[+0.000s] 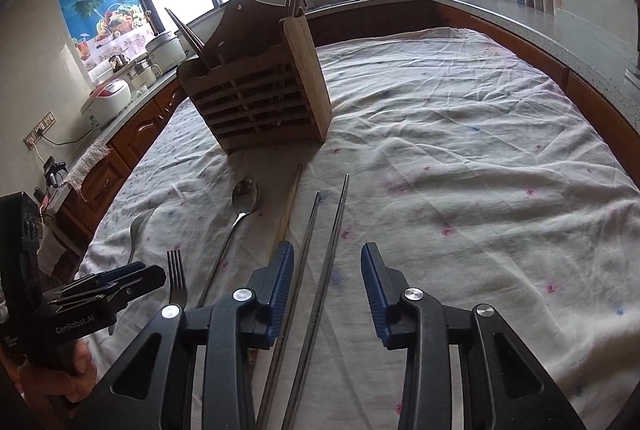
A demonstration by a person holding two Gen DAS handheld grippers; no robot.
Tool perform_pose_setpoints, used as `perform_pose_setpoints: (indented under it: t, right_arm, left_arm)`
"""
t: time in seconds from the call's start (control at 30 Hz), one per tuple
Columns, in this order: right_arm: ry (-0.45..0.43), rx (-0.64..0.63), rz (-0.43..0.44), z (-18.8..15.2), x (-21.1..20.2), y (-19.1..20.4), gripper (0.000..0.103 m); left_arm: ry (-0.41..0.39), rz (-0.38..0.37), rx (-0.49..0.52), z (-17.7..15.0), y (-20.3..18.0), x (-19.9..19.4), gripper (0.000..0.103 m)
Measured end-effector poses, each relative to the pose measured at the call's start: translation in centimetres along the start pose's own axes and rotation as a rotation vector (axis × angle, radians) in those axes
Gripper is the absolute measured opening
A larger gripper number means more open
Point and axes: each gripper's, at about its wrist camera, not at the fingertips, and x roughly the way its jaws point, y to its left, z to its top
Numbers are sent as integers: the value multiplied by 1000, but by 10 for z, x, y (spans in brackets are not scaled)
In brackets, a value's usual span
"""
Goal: Organize utensils
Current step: 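Close the right tool on a metal chopstick while the left tool grasps a steel fork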
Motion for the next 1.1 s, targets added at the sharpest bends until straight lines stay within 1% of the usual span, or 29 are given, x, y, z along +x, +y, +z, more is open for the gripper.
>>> perform_pose_setpoints:
  t: [0.07, 0.13, 0.2, 0.33, 0.43, 0.47, 0.5, 0.57, 0.7, 0.77, 0.93, 1.1]
  right_arm:
    - [19, 0, -1, 4, 8, -1, 29]
    - [30, 0, -7, 8, 15, -3, 29]
    - [37, -2, -14, 12, 22, -4, 29]
    - [48, -1, -25, 21, 36, -6, 29]
    - [60, -10, -32, 26, 47, -5, 27]
    - [65, -13, -35, 28, 51, -5, 26]
    - [73, -20, -43, 29, 55, -4, 26]
    - [97, -29, -55, 30, 66, -3, 25]
    - [81, -105, -115, 30, 72, 9, 21]
    - [79, -122, -143, 30, 73, 11, 7]
    - [79, -72, -105, 30, 68, 2, 5]
    - [60, -29, -50, 29, 48, -2, 4]
  left_arm:
    - [8, -5, 5, 2, -1, 4, 51]
    - [16, -6, 10, 4, -2, 8, 47]
    - [29, -14, 12, 5, -3, 12, 41]
    - [36, -22, 26, 5, -5, 15, 37]
    - [40, -32, 30, 6, -5, 17, 29]
    - [44, -38, 30, 7, -5, 18, 24]
    - [47, -43, 30, 7, -5, 19, 21]
    - [49, -45, 40, 7, -6, 20, 19]
    - [45, -44, 57, 7, -10, 21, 18]
    - [40, -46, 59, 7, -11, 21, 18]
    - [39, -48, 53, 6, -9, 18, 17]
    - [16, -57, 42, 6, -7, 6, 17]
